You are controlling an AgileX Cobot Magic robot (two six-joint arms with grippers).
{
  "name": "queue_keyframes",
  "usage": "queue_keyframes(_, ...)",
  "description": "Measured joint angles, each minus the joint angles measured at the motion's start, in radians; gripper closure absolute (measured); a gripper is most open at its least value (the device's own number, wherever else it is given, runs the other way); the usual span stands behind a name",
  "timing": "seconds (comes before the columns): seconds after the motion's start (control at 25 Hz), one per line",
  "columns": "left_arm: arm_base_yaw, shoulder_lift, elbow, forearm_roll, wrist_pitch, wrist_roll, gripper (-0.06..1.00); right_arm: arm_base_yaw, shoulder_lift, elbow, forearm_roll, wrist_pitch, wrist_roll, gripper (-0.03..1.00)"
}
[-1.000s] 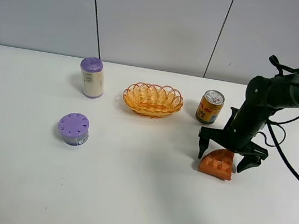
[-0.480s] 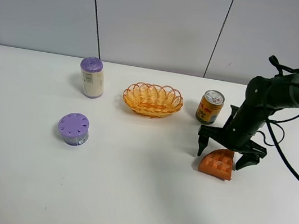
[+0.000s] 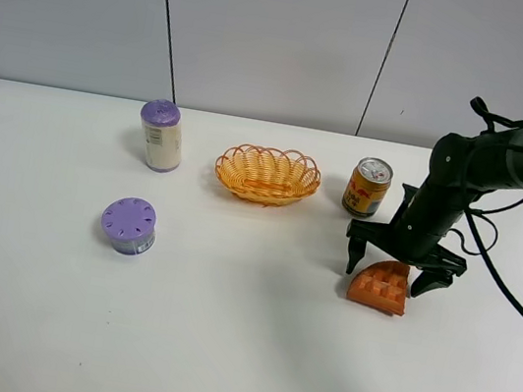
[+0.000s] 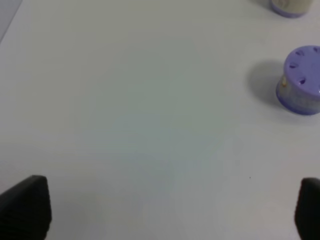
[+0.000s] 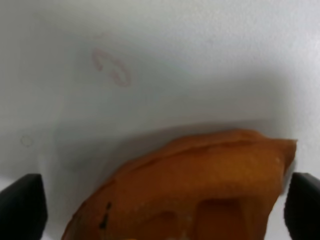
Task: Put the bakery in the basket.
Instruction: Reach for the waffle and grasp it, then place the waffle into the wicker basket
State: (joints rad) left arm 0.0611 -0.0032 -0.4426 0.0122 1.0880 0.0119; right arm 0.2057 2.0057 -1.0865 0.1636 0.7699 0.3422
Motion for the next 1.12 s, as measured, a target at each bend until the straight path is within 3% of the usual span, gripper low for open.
queue_keyframes(0.4, 0.000, 0.000, 0.000, 0.000, 0.000, 0.000, -0.05, 0.000, 0.000, 0.000, 0.001, 0.000, 0.000, 0.31)
queue_keyframes(1.12, 0.000, 0.000, 0.000, 0.000, 0.000, 0.000, -0.05, 0.000, 0.000, 0.000, 0.001, -0.001, -0.019, 0.32)
